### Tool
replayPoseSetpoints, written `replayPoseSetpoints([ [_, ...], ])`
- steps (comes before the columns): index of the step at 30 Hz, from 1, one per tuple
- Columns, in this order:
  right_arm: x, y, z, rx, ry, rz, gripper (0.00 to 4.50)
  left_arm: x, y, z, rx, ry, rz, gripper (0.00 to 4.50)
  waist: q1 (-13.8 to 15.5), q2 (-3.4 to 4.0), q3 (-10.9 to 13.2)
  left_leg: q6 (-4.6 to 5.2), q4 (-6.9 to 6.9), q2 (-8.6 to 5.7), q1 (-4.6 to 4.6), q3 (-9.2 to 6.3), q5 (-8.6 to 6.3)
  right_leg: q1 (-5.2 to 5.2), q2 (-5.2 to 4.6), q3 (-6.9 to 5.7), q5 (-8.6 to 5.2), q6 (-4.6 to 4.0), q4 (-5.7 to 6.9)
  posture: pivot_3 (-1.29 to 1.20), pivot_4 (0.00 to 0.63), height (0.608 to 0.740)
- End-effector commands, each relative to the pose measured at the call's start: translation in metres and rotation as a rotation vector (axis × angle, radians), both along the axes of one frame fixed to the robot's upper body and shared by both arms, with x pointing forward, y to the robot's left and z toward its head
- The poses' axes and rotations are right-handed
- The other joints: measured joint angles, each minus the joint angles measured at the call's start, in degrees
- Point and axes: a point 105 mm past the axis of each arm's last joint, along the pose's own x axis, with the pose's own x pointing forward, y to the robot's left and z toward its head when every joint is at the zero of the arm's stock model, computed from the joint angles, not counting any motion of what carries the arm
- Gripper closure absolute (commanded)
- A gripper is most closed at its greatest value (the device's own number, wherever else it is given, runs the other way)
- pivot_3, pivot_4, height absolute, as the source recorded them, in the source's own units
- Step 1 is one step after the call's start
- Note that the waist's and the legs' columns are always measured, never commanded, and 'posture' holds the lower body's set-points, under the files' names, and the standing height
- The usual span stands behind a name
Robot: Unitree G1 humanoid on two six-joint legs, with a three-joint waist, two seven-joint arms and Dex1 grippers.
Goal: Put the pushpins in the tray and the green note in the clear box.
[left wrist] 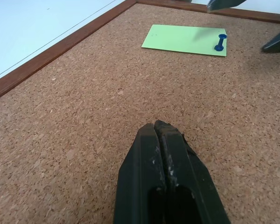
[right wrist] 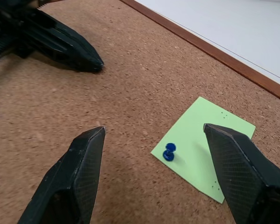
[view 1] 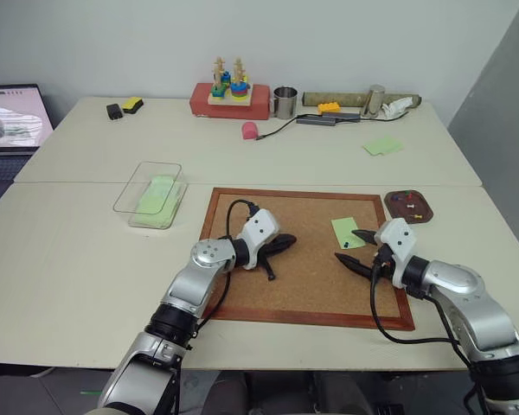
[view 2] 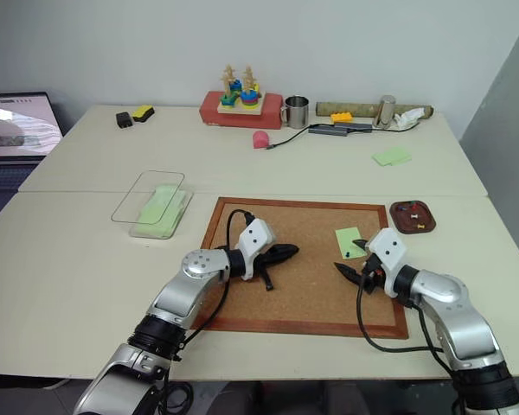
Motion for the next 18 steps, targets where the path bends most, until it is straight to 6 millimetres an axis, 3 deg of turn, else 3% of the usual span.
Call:
replayPoseSetpoints([
  [1, 0.0097, 0.0024, 0.0058, 0.048, -0.041, 0.0, 0.99, -0.0049, 0.0021, -0.0143, 0.037, 0.039, 0.003, 4.5, 0.0, 0.0, 0.0, 0.0, 0.0, 0.01, 0.0, 0.0, 0.0, 0.0, 0.01, 0.0, 0.0, -0.01, 0.01, 0.0, 0.15, 0.74],
  [6, 0.0117, 0.0017, 0.0032, 0.088, -0.029, -0.001, 1.52, -0.0057, 0.0015, -0.0139, 0.034, 0.039, 0.005, 4.5, 0.0, 0.0, 0.0, 0.0, 0.0, 0.01, 0.0, 0.0, 0.0, 0.0, 0.0, 0.0, 0.02, -0.04, 0.01, 0.0, 0.15, 0.74],
  [18, 0.0082, -0.002, 0.0014, 0.123, -0.01, -0.004, 3.94, -0.0068, 0.0002, -0.0144, 0.034, 0.042, 0.0, 4.5, 0.0, 0.01, 0.0, 0.0, 0.0, 0.01, 0.0, 0.0, 0.0, -0.01, 0.0, 0.01, 0.03, -0.06, 0.01, 0.0, 0.15, 0.74],
])
